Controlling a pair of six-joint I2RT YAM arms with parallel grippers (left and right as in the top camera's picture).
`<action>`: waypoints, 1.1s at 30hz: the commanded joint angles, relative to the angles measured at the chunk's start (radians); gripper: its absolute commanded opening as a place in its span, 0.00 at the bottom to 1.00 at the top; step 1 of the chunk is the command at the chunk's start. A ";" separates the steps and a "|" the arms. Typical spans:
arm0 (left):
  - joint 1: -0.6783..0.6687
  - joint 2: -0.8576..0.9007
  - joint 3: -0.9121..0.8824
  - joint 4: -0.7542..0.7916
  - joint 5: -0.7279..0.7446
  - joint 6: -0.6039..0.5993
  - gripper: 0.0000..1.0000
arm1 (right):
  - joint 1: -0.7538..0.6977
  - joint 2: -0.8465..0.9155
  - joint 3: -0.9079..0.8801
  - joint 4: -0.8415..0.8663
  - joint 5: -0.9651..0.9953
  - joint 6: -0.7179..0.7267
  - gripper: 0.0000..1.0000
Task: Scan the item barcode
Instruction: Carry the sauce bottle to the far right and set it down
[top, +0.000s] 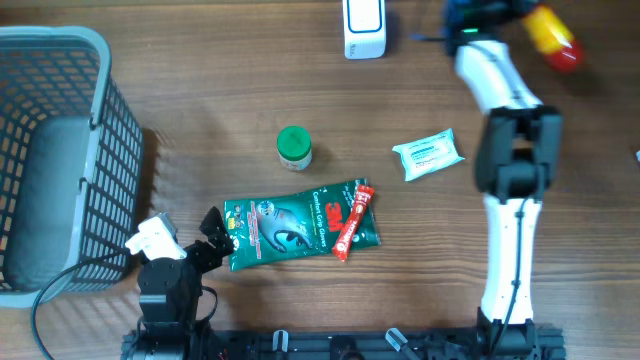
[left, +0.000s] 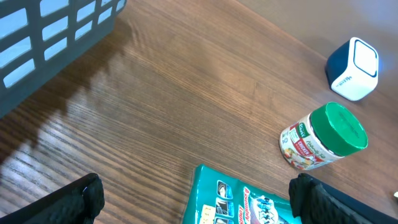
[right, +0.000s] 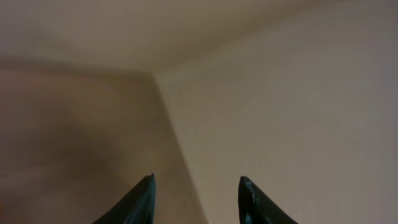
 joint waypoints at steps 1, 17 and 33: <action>0.006 -0.005 0.000 -0.003 0.009 -0.005 1.00 | -0.104 -0.001 0.023 -0.085 0.019 0.181 0.16; 0.006 -0.005 0.000 -0.003 0.009 -0.005 1.00 | -0.382 -0.051 0.023 -0.593 -0.459 0.669 0.83; 0.006 -0.005 0.000 -0.003 0.009 -0.005 1.00 | -0.177 -0.533 0.020 -1.450 -1.539 0.944 1.00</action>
